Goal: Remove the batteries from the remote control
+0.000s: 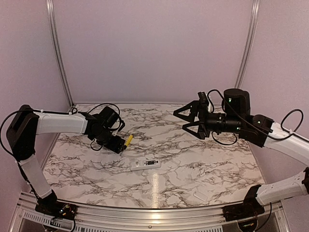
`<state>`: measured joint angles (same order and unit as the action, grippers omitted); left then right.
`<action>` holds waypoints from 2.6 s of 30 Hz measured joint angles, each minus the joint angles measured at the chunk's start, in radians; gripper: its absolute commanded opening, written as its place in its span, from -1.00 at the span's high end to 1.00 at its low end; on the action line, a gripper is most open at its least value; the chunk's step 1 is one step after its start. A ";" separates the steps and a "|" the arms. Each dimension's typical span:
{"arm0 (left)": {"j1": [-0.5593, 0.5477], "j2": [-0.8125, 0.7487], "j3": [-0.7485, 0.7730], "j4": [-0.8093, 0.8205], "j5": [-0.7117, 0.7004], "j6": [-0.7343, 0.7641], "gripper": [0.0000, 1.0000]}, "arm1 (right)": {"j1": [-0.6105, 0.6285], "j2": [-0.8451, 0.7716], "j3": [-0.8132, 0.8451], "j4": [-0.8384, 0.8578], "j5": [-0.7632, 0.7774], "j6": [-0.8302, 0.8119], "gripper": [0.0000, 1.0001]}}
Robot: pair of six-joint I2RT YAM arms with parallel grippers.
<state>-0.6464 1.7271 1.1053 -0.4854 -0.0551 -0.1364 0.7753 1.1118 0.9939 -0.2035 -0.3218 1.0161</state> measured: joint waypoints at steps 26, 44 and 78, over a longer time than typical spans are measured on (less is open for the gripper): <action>0.015 0.278 0.242 -0.048 0.077 0.077 0.19 | -0.010 -0.074 -0.057 -0.045 0.021 0.005 -0.97; 0.018 0.296 0.249 -0.049 0.092 0.074 0.83 | -0.030 -0.069 -0.065 -0.041 0.017 0.005 -0.97; -0.082 -0.372 -0.248 0.488 -0.111 0.344 1.00 | -0.046 0.008 0.079 -0.251 0.021 0.128 -0.97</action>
<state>-0.7280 1.3552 0.8574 0.0025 -0.1661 0.2081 0.7296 1.1194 1.0733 -0.4545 -0.3012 1.1442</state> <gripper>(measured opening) 0.142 0.985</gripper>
